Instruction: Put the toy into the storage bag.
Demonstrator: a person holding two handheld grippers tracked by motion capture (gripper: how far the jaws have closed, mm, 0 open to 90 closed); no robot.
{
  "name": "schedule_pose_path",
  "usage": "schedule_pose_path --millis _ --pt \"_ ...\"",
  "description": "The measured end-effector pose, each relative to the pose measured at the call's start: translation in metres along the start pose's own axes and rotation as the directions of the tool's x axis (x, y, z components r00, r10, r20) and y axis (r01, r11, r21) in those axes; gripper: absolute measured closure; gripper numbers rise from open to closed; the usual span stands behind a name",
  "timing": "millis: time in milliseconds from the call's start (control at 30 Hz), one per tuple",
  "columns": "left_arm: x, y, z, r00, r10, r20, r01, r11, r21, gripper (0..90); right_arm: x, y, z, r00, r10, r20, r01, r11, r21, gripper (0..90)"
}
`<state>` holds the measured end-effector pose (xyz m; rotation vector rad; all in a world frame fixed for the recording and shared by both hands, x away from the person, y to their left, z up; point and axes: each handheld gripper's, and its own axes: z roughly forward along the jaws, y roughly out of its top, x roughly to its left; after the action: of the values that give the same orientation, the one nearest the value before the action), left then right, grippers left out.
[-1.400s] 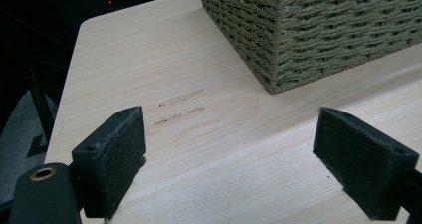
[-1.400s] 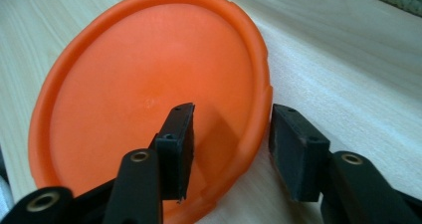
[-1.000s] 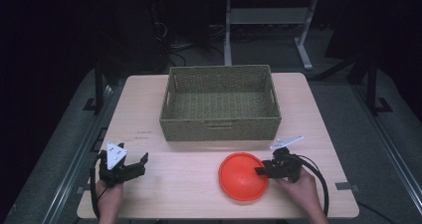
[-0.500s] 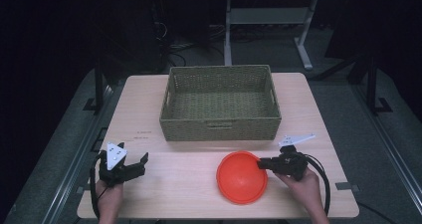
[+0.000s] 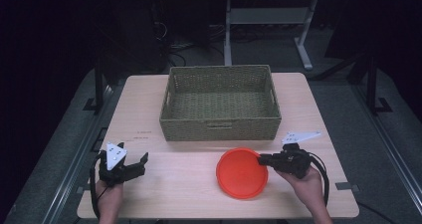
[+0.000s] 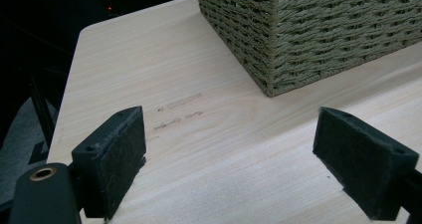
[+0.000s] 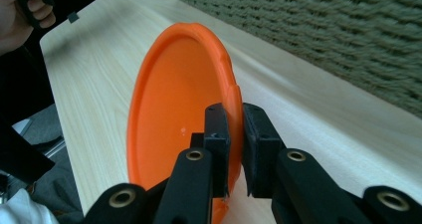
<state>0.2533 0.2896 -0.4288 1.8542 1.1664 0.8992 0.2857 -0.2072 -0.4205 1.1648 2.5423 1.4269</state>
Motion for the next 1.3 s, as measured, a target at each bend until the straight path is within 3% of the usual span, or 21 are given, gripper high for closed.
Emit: schedule_pose_path --millis 267,567,967,1300 --pt "0.002 -0.001 -0.002 0.9999 -0.007 -0.011 0.007 0.9999 -0.009 12.8 0.002 0.009 -0.012 1.0000 -0.006 0.005 0.006 1.000 -0.009 82.1" --pt "0.001 0.000 -0.002 1.0000 0.001 -0.007 -0.001 0.9999 -0.011 12.8 0.015 0.046 -0.027 0.9978 -0.062 0.021 0.062 0.998 0.021 82.2" --pt "0.002 0.000 -0.002 0.9999 -0.002 -0.010 0.002 1.0000 -0.007 12.8 0.020 0.097 -0.047 0.9922 -0.123 0.019 0.122 0.991 0.050 82.2" --pt "0.003 -0.001 -0.003 0.9999 -0.005 -0.012 0.005 1.0000 -0.008 12.8 0.014 0.133 -0.049 0.9922 -0.115 0.049 0.113 0.993 0.037 82.1"
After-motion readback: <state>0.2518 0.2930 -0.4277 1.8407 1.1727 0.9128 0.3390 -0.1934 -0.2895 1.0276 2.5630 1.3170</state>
